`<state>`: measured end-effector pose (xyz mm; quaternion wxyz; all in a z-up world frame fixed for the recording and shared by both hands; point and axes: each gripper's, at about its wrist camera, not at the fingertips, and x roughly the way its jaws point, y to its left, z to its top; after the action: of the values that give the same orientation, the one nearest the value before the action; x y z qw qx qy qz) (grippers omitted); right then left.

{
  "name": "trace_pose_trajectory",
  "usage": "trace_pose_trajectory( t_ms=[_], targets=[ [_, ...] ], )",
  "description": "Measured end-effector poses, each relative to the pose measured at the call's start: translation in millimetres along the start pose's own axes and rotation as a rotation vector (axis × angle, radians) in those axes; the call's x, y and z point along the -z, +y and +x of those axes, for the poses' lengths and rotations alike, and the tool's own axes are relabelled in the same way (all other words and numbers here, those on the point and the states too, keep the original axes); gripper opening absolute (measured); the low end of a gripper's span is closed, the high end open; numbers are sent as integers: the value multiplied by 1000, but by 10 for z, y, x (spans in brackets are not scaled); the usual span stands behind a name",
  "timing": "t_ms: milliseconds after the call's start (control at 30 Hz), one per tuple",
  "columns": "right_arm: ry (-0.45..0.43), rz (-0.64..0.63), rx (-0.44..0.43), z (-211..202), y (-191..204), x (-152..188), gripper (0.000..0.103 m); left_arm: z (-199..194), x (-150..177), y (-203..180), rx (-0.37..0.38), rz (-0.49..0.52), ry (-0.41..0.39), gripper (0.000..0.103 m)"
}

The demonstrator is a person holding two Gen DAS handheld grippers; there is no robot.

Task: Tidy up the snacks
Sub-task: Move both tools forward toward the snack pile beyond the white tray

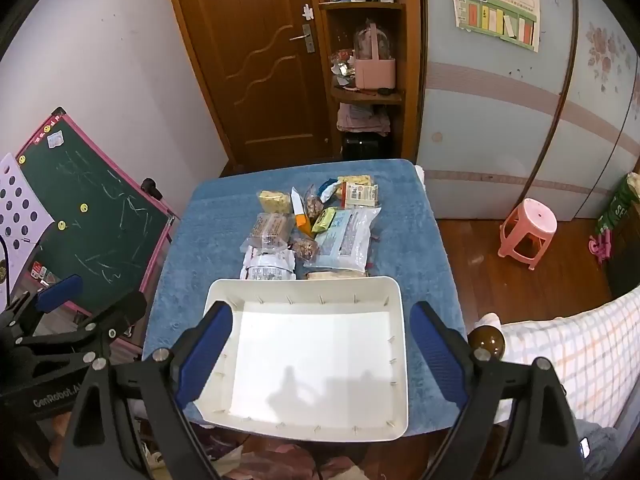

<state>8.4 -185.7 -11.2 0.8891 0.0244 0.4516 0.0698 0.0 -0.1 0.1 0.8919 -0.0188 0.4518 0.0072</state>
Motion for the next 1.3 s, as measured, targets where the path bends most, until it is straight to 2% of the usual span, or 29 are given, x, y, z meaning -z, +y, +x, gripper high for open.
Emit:
trace_pose_trajectory(
  t_ms=[267,433,767,933,1300],
  targets=[
    [-3,-3,12,6,-20,4,91,-29,42,-94,-5,7,-6,102],
    [0,-7,22,14,85,3,91,-14,60,-123,33,13,-5,102],
    [-4,16,25,22,-95,34,90,23,32,-170,59,47,-17,102],
    [1,30,24,32,-160,46,90,75,17,-211,76,51,5,102],
    [-2,22,14,34,-230,80,90,106,19,-281,46,36,31,102]
  ],
)
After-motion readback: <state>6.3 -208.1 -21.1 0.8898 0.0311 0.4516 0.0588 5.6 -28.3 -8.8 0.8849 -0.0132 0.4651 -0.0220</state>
